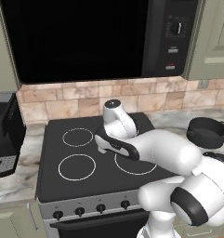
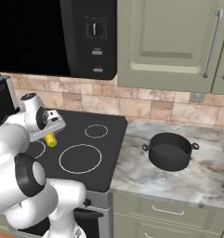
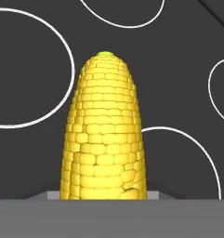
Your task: Turn on the sink faucet. Then move the corn from the counter to the sink. Turn off the sink. Move the vegetable from the sink to the pot next to the stove. Finally move the pot to the rear left burner.
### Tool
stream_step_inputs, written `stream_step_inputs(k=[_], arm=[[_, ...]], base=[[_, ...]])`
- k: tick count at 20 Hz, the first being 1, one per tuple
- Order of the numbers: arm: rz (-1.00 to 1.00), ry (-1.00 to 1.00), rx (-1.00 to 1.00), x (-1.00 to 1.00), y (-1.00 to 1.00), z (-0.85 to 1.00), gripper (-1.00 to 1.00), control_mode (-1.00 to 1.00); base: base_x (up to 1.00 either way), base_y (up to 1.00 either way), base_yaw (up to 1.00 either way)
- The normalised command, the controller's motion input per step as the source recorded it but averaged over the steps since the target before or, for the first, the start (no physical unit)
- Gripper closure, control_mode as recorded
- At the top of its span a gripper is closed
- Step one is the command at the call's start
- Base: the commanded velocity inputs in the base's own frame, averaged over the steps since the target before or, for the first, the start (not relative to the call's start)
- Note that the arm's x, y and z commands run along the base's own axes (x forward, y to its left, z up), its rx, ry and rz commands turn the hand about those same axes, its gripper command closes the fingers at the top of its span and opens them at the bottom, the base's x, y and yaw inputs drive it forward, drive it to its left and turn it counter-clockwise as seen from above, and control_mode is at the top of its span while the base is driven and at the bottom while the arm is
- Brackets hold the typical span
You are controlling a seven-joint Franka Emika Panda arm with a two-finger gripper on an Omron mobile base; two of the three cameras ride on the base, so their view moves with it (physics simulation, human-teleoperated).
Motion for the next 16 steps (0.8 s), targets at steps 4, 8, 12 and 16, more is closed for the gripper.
stream_step_inputs(k=[4,8,12,16], arm=[[0.00,0.00,0.00,0.00,0.00,0.00,1.00,1.00],[0.00,0.00,0.00,0.00,0.00,0.00,1.00,1.00],[-0.03,-0.02,0.00,-0.25,-0.05,-0.05,1.00,-1.00],[-0.14,-0.02,0.06,-0.50,-0.38,-0.02,1.00,-1.00]], base=[[0.45,0.00,-0.23],[0.00,0.00,-0.03],[-0.03,0.00,0.00],[0.00,0.00,0.00]])
